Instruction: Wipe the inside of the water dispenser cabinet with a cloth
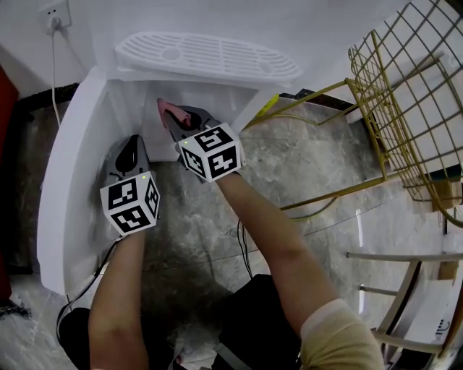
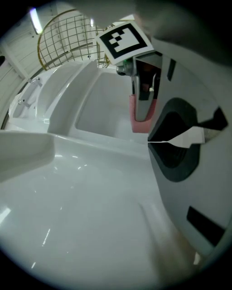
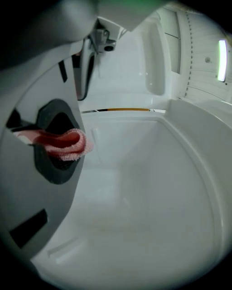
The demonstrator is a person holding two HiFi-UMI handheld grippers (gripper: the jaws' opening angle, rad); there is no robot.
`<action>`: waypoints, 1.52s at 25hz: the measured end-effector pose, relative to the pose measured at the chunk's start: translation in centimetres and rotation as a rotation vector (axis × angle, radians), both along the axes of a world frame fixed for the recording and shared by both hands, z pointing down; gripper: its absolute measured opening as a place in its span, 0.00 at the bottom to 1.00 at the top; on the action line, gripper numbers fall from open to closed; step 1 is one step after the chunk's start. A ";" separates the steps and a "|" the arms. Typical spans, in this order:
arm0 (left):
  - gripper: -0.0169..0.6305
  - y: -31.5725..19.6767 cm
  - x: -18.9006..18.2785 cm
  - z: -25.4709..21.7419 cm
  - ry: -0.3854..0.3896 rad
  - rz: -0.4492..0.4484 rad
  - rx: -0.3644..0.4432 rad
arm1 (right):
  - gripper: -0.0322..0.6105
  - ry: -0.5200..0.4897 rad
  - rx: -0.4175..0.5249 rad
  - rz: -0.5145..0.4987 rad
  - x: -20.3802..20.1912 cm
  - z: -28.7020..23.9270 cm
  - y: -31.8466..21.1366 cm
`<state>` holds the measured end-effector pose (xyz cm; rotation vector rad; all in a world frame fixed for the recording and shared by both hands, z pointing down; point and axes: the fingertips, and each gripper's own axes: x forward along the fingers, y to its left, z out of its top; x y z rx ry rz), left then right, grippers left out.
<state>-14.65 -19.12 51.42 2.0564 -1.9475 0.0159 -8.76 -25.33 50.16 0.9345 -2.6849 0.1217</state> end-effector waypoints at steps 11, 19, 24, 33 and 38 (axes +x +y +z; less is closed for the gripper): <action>0.05 0.3 0.7 -1.4 0.000 0.032 0.043 | 0.09 -0.201 0.145 -0.065 -2.1 -7.4 0.6; 0.05 0.9 -0.1 -0.9 -0.038 0.048 0.029 | 0.09 -0.384 0.186 -0.115 -3.8 -11.3 1.6; 0.05 0.7 0.4 -1.1 -0.033 0.068 0.037 | 0.09 -0.313 0.201 -0.139 -5.4 -10.1 1.8; 0.05 0.8 0.0 -1.5 -0.022 0.061 0.048 | 0.09 -0.269 0.159 -0.094 -5.0 -8.4 0.9; 0.05 0.9 -0.2 -1.7 -0.008 0.050 0.052 | 0.09 -0.208 0.120 -0.095 -5.2 -6.1 0.9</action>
